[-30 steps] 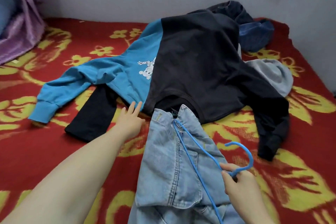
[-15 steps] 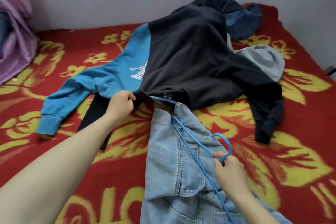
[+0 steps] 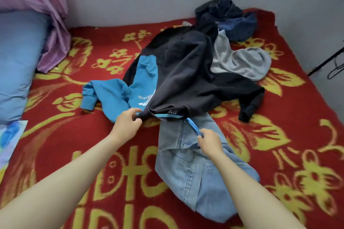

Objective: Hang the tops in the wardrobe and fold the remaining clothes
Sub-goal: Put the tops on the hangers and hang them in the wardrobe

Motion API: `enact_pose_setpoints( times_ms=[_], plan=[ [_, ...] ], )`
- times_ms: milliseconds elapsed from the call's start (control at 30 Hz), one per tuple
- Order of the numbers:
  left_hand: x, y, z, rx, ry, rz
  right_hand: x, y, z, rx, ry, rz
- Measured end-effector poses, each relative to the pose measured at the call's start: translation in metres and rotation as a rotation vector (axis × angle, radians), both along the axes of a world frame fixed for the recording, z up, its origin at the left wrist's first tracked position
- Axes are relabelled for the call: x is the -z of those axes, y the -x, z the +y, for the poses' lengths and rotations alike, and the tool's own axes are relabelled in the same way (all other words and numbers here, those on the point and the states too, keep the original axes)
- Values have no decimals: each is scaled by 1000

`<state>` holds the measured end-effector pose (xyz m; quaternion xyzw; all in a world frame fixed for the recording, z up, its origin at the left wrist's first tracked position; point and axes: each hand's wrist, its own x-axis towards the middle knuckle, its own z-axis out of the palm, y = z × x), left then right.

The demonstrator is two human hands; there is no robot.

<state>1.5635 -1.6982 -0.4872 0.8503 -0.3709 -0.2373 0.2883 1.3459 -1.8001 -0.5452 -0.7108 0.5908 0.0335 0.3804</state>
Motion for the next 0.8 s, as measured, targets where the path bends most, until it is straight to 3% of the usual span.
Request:
enact_pose_setpoints(
  times_ms=[133, 300, 400, 567, 800],
  plan=[
    [-26, 32, 46, -16, 21, 39, -30, 31, 23, 4, 39, -21],
    [-74, 70, 100, -35, 105, 124, -85, 67, 48, -52, -50, -90],
    [-110, 85, 130, -26, 188, 146, -130, 83, 63, -142, -96, -22],
    [-175, 99, 182, 2, 277, 95, -223, 116, 99, -340, -31, -72],
    [-259, 97, 224, 0, 474, 43, -346, 157, 131, -351, -92, -335]
  ],
)
